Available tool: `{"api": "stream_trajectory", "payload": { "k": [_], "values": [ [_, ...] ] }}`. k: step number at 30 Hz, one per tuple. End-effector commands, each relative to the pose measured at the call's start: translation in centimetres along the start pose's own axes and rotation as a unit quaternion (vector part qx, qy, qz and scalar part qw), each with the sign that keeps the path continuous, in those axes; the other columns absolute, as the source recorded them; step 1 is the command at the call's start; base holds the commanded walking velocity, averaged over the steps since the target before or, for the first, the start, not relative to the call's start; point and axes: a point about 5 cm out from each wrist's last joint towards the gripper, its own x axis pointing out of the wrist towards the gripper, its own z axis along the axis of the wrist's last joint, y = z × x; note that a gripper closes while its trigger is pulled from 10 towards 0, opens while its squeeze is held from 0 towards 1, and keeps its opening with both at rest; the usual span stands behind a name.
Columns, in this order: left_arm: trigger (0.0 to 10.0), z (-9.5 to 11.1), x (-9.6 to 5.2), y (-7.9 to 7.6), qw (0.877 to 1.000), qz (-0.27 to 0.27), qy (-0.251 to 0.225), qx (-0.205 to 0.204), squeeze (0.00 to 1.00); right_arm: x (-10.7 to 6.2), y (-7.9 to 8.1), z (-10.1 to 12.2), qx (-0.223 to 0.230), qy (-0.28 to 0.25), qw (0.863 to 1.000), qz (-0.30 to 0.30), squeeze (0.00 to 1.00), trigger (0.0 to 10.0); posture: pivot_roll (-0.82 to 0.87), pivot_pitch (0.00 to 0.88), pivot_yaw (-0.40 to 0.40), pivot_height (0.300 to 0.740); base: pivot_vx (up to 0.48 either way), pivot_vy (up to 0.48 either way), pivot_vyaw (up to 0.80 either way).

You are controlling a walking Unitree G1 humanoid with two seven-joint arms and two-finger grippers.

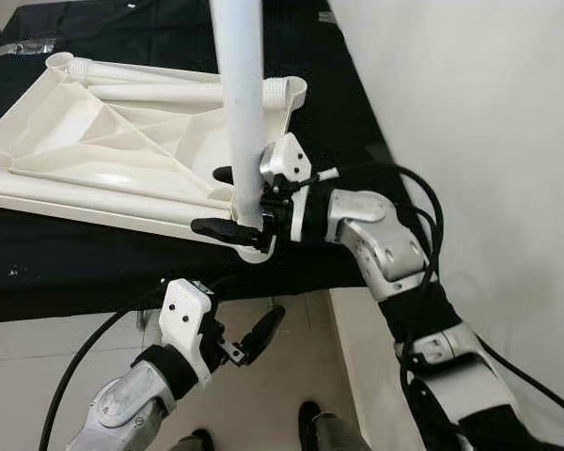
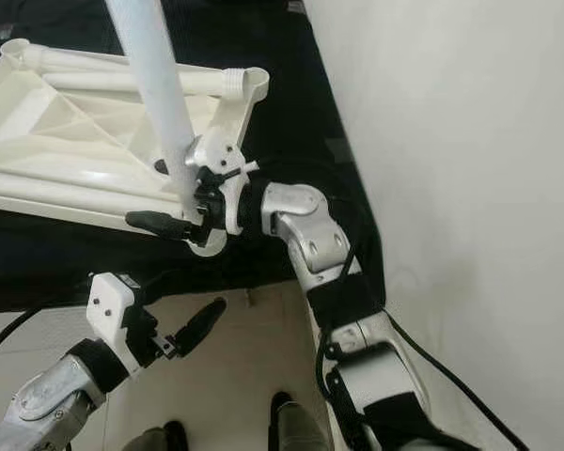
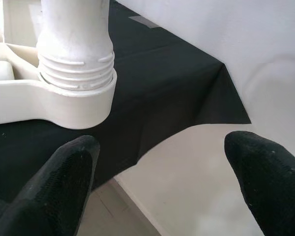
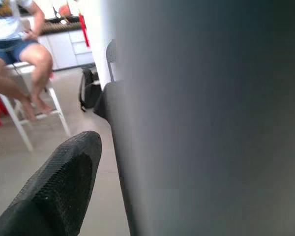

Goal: Building children table

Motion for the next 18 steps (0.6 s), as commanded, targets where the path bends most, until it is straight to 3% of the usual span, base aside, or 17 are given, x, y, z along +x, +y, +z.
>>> {"api": "stream_trajectory", "payload": {
  "k": [1, 2, 3, 10, 15, 16, 17, 18],
  "values": [
    [10.0, -0.2, -0.3, -0.5, 1.0, -0.005, 0.004, -0.004, 0.0, 0.4, 0.0, 0.6, 0.0, -0.019, 0.999, 0.029, 0.0, 3.6, 0.04, 0.289, -0.049, 0.74, 0.0, 0.0, 0.0],
    [10.0, -0.1, -0.4, -0.5, 1.0, -0.005, 0.005, -0.005, 0.0, 0.4, -0.1, 0.8, 0.002, -0.021, 0.999, 0.036, 0.0, 1.0, 0.04, 0.29, -0.049, 0.74, 0.0, 0.0, 0.0],
    [10.0, -0.1, -0.4, -0.6, 1.0, -0.005, 0.005, -0.005, 0.0, 0.4, -0.3, 0.9, 0.001, -0.022, 0.999, 0.041, 0.0, 0.0, 0.04, 0.293, -0.048, 0.74, 0.0, 0.0, 0.0],
    [10.0, -0.1, -0.6, -0.6, 1.0, -0.004, 0.006, -0.006, 0.0, 0.3, -0.8, 1.1, -0.001, -0.021, 0.996, 0.082, 0.0, 0.0, 0.04, 0.304, -0.046, 0.74, 0.0, 0.0, 0.0],
    [10.0, -0.1, -0.6, -0.6, 1.0, -0.004, 0.007, -0.006, 0.0, 0.1, -1.1, 0.7, -0.003, -0.014, 0.997, 0.07, 0.0, 0.0, 0.04, 0.306, -0.046, 0.74, 0.0, 0.0, 0.0],
    [10.0, -0.1, -0.5, -0.7, 1.0, -0.004, 0.007, -0.007, 0.0, -0.1, -1.3, 0.3, -0.01, -0.007, 0.999, 0.042, 0.0, 0.0, 0.03, 0.304, -0.049, 0.74, 0.0, 0.0, 0.0],
    [10.0, -0.1, -0.5, -0.6, 1.0, -0.003, 0.006, -0.007, 0.0, -0.5, -2.1, -0.5, -0.034, 0.013, 0.997, -0.07, 0.0, 0.0, 0.03, 0.303, -0.058, 0.74, 0.0, 0.0, 0.0],
    [10.0, -0.1, -0.5, -0.6, 1.0, -0.003, 0.006, -0.007, 0.0, -0.5, -2.1, -0.5, -0.034, 0.013, 0.997, -0.07, 0.0, 0.0, 0.03, 0.303, -0.058, 0.74, 0.0, 0.0, 0.0]
  ]
}}
